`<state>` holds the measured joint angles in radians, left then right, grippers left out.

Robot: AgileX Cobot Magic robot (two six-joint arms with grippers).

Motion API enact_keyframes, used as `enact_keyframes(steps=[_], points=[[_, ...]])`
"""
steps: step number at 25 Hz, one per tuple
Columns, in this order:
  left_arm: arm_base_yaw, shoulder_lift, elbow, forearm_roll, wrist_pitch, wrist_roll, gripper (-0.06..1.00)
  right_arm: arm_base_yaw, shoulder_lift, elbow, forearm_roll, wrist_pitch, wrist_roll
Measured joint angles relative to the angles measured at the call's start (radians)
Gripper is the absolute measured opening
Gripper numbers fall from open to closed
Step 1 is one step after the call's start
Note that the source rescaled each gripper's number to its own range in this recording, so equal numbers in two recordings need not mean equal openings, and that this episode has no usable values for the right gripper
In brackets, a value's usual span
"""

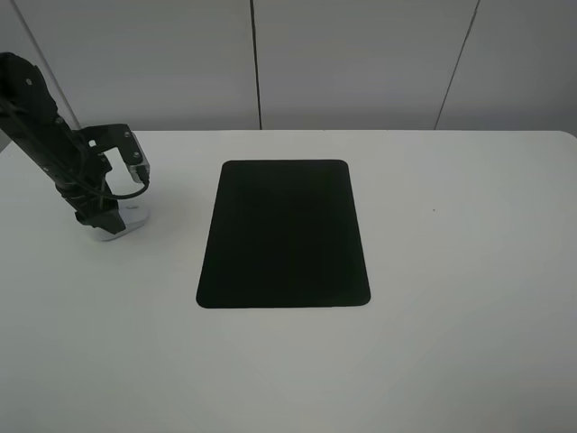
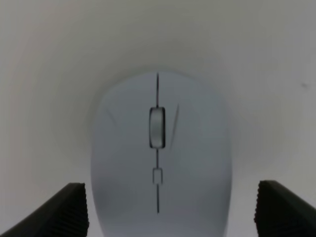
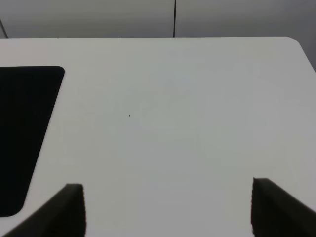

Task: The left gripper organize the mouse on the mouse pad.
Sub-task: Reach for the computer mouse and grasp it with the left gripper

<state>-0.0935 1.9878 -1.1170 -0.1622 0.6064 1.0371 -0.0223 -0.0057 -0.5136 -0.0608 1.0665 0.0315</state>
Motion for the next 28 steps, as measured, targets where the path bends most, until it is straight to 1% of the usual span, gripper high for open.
enact_keyframes(steps=[6,9,14,28], points=[[0.000,0.017,-0.013,-0.009,-0.004,0.001,0.51,0.000,0.000,0.000,0.000,0.000,0.000],[0.000,0.019,-0.013,-0.010,-0.023,0.001,0.51,0.000,0.000,0.000,0.000,0.000,0.000],[0.000,0.039,-0.013,-0.023,-0.025,0.001,0.51,0.000,0.000,0.000,0.000,0.000,0.000],[0.000,0.086,-0.015,-0.027,-0.017,0.001,0.51,0.000,0.000,0.000,0.000,0.000,0.000]])
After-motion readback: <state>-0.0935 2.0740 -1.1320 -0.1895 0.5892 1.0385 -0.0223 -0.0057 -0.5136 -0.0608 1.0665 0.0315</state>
